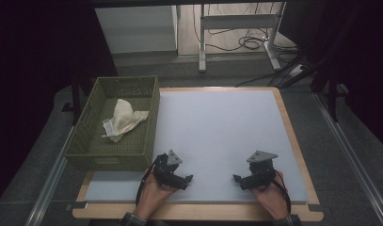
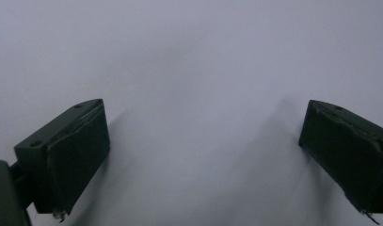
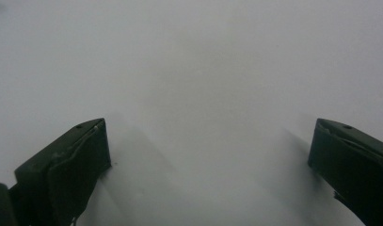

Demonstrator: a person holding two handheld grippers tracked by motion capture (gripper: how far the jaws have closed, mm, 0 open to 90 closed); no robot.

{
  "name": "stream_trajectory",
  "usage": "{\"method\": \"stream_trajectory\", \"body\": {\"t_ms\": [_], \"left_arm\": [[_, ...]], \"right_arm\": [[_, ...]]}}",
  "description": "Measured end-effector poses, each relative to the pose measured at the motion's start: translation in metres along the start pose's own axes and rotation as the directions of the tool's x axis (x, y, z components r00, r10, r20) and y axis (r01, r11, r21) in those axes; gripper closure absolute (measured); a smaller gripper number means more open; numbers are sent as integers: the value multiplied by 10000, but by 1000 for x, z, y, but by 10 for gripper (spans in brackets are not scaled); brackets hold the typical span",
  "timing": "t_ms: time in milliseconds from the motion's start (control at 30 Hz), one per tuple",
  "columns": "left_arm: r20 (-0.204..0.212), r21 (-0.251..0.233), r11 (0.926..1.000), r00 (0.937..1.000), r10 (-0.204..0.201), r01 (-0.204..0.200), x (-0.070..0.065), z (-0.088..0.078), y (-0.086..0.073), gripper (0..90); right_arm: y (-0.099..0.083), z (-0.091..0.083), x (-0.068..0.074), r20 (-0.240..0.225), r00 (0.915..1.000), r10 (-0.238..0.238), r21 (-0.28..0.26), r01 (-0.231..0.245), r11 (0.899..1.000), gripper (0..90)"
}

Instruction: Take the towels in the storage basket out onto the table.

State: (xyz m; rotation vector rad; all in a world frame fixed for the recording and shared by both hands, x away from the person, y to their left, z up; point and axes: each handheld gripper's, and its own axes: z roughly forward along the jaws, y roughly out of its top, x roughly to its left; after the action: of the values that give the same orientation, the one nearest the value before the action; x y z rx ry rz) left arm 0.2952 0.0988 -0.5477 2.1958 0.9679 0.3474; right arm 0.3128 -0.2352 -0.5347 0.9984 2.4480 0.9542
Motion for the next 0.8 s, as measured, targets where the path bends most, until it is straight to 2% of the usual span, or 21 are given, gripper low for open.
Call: {"method": "stream_trajectory", "body": {"t_ms": [800], "left_arm": [[46,11,10000,10000,-67,67,0,0,0,20]], "right_arm": [[-1,-1,-1,-48,10000,71,-87,-71,9999,1]]}}
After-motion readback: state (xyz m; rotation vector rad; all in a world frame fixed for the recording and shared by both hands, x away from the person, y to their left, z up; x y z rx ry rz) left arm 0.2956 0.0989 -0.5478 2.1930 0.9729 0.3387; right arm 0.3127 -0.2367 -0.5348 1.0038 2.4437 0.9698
